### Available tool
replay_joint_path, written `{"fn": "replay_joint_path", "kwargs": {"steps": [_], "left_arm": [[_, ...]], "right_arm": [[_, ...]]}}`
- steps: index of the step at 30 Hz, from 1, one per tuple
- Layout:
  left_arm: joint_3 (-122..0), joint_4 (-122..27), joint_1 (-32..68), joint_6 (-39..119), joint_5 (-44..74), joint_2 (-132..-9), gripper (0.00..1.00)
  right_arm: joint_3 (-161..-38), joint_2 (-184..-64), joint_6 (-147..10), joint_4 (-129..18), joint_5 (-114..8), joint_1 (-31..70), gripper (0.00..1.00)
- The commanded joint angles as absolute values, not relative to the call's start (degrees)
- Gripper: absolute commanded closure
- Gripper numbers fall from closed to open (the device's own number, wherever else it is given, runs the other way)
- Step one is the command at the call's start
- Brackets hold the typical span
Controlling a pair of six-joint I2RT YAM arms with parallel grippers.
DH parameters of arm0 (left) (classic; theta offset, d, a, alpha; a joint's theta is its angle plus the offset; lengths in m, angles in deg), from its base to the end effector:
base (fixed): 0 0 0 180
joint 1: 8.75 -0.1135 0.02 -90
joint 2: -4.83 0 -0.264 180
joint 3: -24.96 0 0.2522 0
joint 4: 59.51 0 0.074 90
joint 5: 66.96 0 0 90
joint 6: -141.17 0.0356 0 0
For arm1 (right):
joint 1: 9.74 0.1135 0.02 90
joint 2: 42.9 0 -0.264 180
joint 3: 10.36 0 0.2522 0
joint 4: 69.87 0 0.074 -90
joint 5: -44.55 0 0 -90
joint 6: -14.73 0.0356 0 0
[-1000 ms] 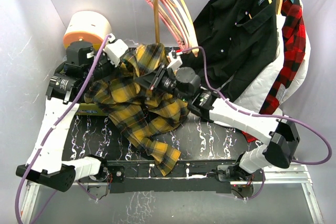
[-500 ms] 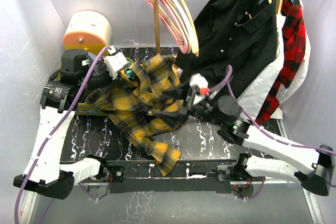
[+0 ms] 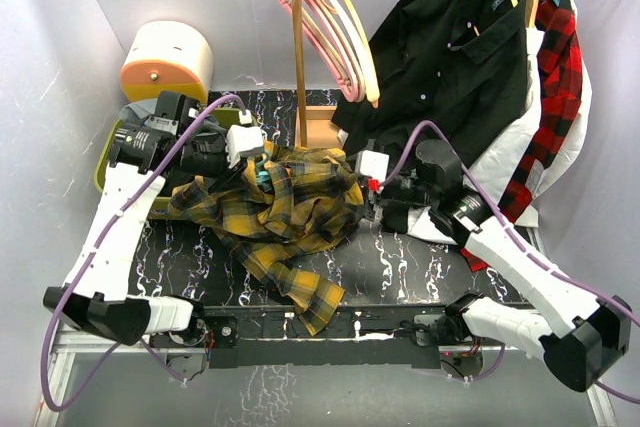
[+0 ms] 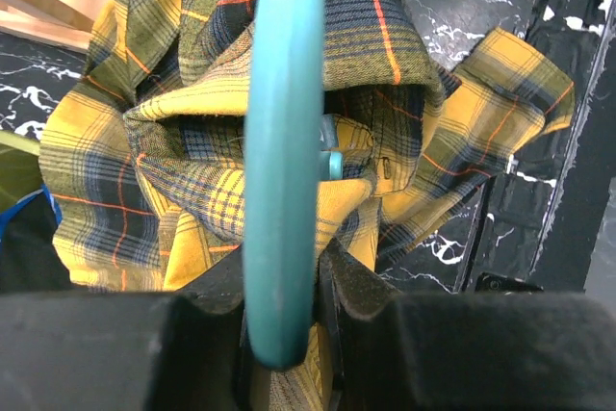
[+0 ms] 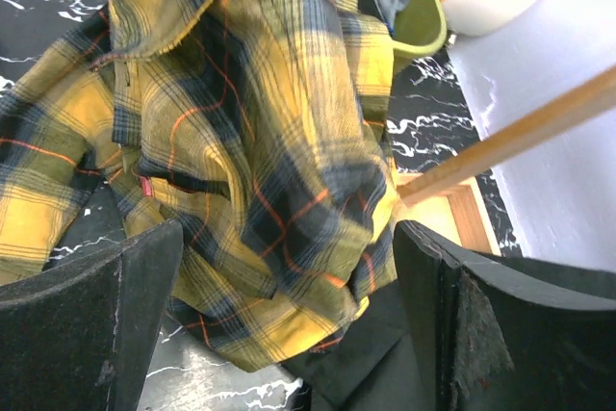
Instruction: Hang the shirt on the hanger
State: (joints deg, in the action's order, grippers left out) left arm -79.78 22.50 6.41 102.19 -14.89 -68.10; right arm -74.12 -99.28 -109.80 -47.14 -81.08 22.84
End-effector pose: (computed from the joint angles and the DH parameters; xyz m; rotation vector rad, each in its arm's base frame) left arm 0.2087 -0.0792 0.4204 1.4624 1.7317 -0.4847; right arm 0.1769 0.1377 0.3385 -1.3388 1.2344 0.5453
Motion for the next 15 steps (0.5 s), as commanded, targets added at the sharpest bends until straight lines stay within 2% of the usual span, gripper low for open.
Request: {"fn": "replay_joint_path", "kwargs": {"steps": [1, 5, 8, 15], "left_arm": [[-84.20, 30.38, 6.36, 109.36, -18.02, -70.14, 1.00], [-84.32, 29.33, 6.72, 110.30, -16.94, -70.32, 1.00], [-84.90, 29.52, 6.94, 111.39, -18.52, -70.24, 1.00], [-84.76, 29.68, 7.26, 112.27, -21.03, -70.44, 1.00]], "right_arm": [[-82.57, -102.92, -114.44, -42.00, -89.63, 22.85, 0.07], [-87.55, -108.58, -112.47, -38.96, -95.68, 22.86, 0.10], [-89.25, -112.51, -109.14, -40.89, -95.59, 23.05, 0.20], [-91.61, -117.97, -105.28, -44.44, -99.07, 23.18, 0.27]]}}
